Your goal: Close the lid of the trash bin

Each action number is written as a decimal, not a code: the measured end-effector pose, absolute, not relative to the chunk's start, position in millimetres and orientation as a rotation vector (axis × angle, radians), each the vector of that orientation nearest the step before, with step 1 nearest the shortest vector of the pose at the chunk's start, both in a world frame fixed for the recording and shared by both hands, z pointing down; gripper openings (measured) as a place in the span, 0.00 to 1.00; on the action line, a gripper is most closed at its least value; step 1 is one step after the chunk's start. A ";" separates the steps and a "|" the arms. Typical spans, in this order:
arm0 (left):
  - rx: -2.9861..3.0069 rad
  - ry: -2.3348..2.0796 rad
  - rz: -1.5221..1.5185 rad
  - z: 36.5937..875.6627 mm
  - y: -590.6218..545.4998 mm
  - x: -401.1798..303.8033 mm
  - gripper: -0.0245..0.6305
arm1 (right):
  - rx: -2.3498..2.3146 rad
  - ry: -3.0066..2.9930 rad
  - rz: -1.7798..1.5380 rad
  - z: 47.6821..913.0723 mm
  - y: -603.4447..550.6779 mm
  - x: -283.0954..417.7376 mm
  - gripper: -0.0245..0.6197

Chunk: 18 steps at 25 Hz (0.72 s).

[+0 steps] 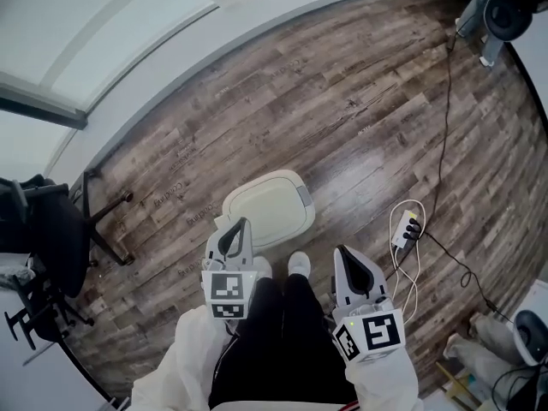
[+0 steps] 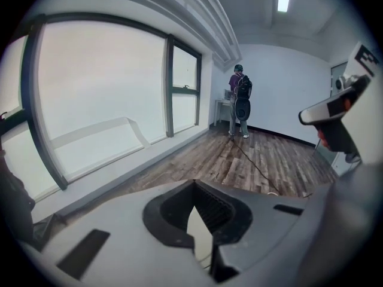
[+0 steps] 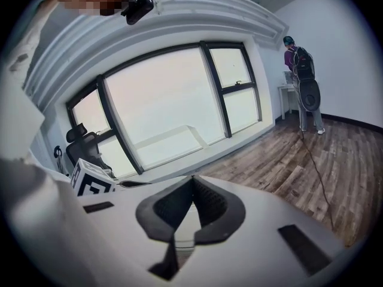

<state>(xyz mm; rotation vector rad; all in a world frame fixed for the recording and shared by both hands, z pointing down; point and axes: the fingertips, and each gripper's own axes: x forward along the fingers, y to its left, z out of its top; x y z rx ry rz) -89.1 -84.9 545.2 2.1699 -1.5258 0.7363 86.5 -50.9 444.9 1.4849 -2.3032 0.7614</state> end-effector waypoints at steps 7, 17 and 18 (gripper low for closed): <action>2.173 -1.605 0.664 429.7 -65.9 -104.7 0.04 | 1.460 -2.393 0.662 353.4 -63.6 77.1 0.07; 2.241 -1.724 0.510 263.9 -65.5 -120.7 0.04 | 1.471 -2.510 0.570 215.6 -84.3 73.9 0.08; 2.247 -1.732 0.500 251.5 -65.0 -122.6 0.04 | 1.468 -2.521 0.566 205.7 -83.4 71.0 0.07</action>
